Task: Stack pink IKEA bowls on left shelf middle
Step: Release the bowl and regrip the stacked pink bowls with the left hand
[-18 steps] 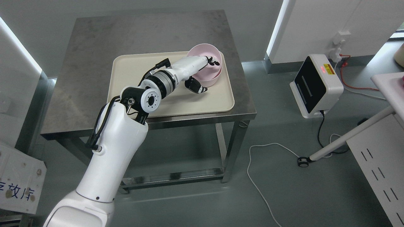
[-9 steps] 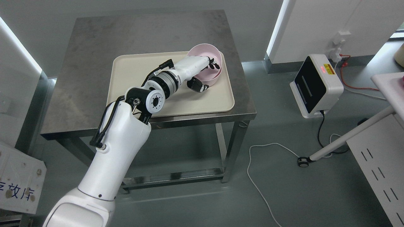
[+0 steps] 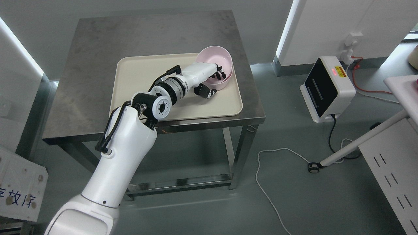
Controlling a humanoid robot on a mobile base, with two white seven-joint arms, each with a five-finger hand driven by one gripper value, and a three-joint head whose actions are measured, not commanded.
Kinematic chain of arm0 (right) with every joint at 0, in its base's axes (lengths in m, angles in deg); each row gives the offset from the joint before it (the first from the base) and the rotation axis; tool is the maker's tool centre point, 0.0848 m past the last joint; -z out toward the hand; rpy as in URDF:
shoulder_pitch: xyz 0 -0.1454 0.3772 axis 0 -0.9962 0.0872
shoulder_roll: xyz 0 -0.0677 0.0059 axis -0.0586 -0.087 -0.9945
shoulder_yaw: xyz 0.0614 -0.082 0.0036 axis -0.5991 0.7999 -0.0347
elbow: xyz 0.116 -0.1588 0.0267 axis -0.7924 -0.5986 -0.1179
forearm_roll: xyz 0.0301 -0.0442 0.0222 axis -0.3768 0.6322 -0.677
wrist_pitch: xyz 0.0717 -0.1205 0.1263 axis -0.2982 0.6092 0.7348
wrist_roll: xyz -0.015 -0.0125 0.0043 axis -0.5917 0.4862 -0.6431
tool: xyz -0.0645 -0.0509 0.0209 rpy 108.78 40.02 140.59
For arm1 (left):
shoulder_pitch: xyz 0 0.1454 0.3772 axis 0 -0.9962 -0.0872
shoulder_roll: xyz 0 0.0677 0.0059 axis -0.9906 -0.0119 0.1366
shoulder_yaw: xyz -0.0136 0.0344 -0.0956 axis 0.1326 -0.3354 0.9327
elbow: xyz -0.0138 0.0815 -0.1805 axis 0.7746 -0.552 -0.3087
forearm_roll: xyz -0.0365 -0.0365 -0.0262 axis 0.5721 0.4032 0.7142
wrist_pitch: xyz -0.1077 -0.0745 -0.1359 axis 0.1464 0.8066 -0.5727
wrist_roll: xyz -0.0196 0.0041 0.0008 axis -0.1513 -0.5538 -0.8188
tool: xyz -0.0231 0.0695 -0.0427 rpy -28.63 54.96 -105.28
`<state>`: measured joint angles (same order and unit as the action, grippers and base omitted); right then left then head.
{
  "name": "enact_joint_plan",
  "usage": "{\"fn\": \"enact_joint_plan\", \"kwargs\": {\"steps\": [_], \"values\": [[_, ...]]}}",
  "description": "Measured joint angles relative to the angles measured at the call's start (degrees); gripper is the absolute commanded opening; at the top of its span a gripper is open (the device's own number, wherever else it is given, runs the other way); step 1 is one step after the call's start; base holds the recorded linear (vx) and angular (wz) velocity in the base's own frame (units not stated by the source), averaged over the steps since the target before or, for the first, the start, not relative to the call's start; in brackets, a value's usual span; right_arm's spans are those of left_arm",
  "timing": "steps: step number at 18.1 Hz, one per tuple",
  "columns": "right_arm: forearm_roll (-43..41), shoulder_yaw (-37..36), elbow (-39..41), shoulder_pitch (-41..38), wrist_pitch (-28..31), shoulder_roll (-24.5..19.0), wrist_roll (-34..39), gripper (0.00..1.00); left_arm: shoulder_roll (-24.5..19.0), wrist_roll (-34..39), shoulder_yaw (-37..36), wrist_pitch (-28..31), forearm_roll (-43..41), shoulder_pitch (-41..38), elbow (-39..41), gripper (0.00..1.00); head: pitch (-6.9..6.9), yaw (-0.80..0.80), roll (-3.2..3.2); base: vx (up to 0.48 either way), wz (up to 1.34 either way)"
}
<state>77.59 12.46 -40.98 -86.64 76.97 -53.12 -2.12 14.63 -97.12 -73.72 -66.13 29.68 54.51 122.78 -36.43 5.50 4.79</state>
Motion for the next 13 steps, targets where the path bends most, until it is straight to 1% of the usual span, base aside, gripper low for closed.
{"fn": "enact_joint_plan", "kwargs": {"steps": [3,4,6,7,13], "values": [[0.0,0.0,0.0,0.0,-0.02,0.0,0.0,1.0,0.01,0.04,0.25,-2.25,-0.01,0.0,-0.75,0.09,0.0,0.0,0.0,0.0,0.0],[0.0,0.0,0.0,0.0,-0.02,0.0,0.0,1.0,0.01,0.14,0.38,-2.78,-0.01,0.0,-1.0,0.05,0.0,0.0,0.0,0.0,0.0],[0.0,0.0,0.0,0.0,-0.02,0.0,0.0,1.0,0.01,0.17,0.73,-4.1,-0.01,0.0,-1.44,0.02,0.0,0.0,0.0,0.0,0.0],[0.0,0.0,0.0,0.0,-0.02,0.0,0.0,1.0,0.01,0.17,0.98,-4.9,0.0,-0.01,-1.69,0.0,0.0,0.0,0.0,0.0,0.0],[0.0,0.0,0.0,0.0,-0.04,0.0,0.0,1.0,0.03,0.04,2.97,-6.86,0.37,-0.06,-2.57,0.0,0.0,0.0,0.0,-0.001,-0.01]]}}
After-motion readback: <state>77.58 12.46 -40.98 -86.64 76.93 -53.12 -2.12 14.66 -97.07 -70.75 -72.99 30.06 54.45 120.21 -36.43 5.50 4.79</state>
